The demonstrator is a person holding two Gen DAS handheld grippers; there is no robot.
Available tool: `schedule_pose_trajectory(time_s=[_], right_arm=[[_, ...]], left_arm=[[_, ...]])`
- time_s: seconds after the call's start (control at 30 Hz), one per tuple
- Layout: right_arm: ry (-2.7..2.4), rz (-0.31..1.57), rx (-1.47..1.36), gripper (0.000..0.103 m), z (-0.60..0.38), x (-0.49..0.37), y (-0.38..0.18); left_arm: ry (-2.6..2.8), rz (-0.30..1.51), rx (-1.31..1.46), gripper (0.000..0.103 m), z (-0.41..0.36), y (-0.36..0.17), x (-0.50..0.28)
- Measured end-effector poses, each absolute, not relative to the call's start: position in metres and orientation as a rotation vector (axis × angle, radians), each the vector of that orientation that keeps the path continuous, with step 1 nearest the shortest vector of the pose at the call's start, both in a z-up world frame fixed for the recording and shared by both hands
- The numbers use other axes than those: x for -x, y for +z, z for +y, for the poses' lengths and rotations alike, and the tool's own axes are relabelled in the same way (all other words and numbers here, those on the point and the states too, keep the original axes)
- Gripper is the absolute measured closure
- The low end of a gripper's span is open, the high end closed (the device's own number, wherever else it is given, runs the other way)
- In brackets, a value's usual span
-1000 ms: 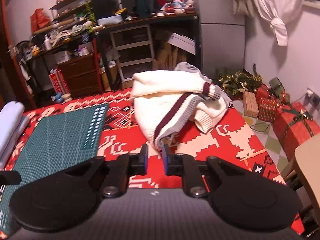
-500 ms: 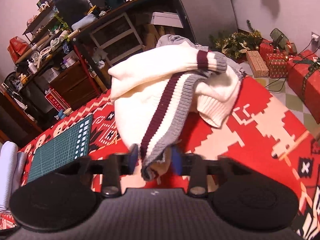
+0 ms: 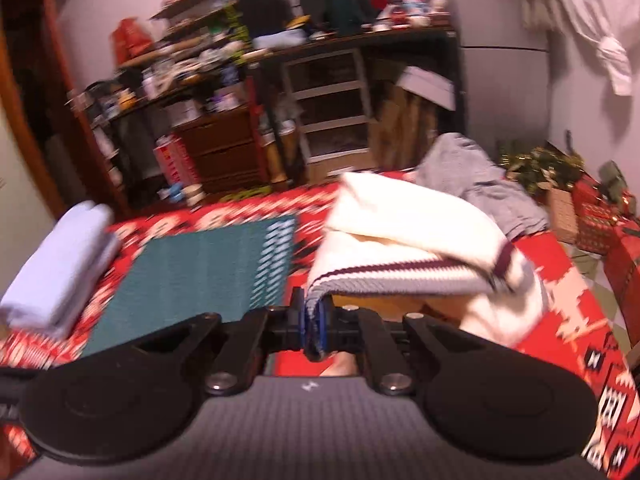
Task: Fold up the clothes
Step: 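Lift the vest with the right gripper while the left gripper grasps the hem beside it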
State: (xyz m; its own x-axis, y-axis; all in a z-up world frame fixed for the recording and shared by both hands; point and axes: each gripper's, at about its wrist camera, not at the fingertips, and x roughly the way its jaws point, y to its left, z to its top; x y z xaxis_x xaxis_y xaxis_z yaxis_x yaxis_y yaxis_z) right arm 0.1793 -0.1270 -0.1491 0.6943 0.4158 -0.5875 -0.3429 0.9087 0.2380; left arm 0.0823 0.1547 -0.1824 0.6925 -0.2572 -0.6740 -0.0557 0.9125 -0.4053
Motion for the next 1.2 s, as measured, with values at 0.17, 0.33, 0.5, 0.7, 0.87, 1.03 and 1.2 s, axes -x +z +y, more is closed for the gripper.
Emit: schedule_pose_trajectory(time_s=[0.17, 0.33, 0.5, 0.7, 0.87, 1.03, 1.2], right_arm=[[0.540, 0.719, -0.075, 0.096, -0.096, -0.107, -0.141], [0.594, 0.736, -0.060, 0.096, -0.083, -0.045, -0.148], [0.628, 0.729, -0.004, 0.095, -0.071, 0.002, -0.151], [0.607, 0.735, 0.001, 0.083, -0.085, 0.026, -0.146], [0.574, 0.734, -0.026, 0.078, -0.112, 0.032, -0.142], [0.502, 0.719, -0.074, 0.071, -0.148, 0.034, -0.136], [0.361, 0.712, 0.014, 0.065, -0.176, 0.022, -0.134]], left_arm=[[-0.153, 0.798, 0.404, 0.038, 0.155, -0.164, -0.048], [-0.217, 0.843, 0.480, 0.039, 0.157, -0.167, -0.018], [-0.266, 0.915, 0.637, 0.042, 0.159, -0.188, -0.004], [-0.279, 0.918, 0.657, 0.042, 0.148, -0.195, -0.012], [-0.283, 0.949, 0.656, 0.042, 0.140, -0.203, -0.035], [-0.272, 1.000, 0.596, 0.042, 0.120, -0.219, -0.057], [-0.277, 1.043, 0.533, 0.042, 0.101, -0.236, -0.070]])
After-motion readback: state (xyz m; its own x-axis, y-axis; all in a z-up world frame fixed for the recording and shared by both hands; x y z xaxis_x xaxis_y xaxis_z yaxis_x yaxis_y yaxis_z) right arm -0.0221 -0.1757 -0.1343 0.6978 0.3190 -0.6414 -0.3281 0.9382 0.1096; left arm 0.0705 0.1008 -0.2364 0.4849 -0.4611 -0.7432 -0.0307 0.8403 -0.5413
